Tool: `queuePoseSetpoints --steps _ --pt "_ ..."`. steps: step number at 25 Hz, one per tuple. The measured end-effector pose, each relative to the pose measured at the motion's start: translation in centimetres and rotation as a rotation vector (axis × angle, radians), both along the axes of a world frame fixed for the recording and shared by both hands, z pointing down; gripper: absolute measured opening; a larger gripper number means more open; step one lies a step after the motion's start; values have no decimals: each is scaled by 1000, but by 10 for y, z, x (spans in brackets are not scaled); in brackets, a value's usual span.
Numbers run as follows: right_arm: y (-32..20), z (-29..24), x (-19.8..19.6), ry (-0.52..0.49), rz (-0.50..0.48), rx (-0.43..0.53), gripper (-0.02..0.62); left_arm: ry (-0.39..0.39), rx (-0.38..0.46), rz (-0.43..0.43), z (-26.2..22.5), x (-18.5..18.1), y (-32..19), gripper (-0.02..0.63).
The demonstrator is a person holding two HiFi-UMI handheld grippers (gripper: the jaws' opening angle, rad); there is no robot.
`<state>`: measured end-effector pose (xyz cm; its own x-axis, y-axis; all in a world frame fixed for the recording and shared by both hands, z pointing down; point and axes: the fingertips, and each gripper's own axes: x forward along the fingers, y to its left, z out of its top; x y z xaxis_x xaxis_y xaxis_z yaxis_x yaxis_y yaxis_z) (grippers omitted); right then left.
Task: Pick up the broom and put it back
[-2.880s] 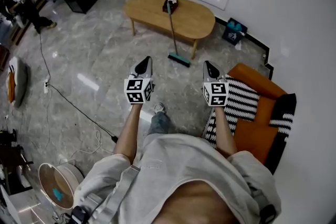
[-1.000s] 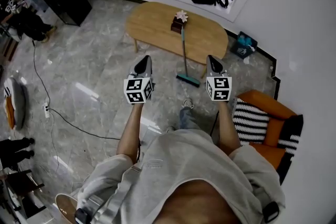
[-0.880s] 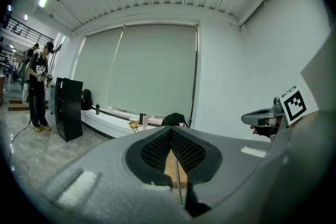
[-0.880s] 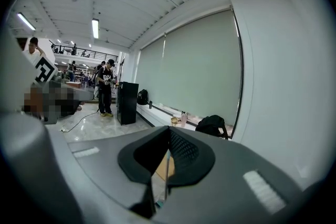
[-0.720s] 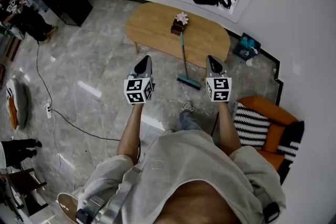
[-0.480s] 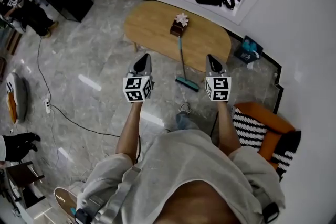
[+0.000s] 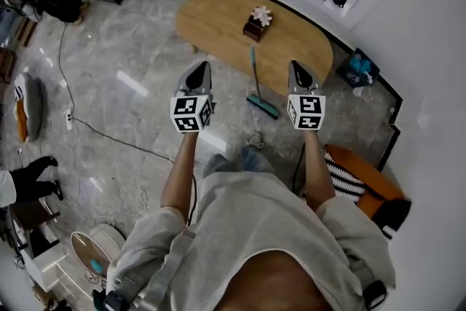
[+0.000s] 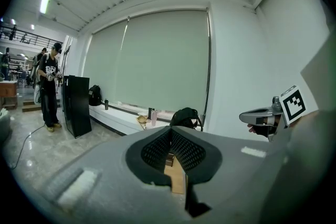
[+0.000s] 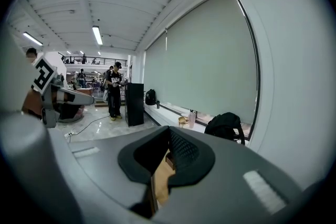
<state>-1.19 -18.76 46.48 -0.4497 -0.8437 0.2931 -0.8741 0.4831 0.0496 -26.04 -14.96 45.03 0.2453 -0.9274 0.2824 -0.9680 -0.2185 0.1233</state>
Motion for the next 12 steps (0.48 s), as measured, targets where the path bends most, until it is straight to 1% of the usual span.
queuePoseSetpoints --steps 5,12 --pt "-13 14 -7 -11 -8 -15 2 -8 -31 5 17 -1 -13 2" --pt "-20 39 -16 9 2 -52 2 2 -53 31 41 -7 -32 2"
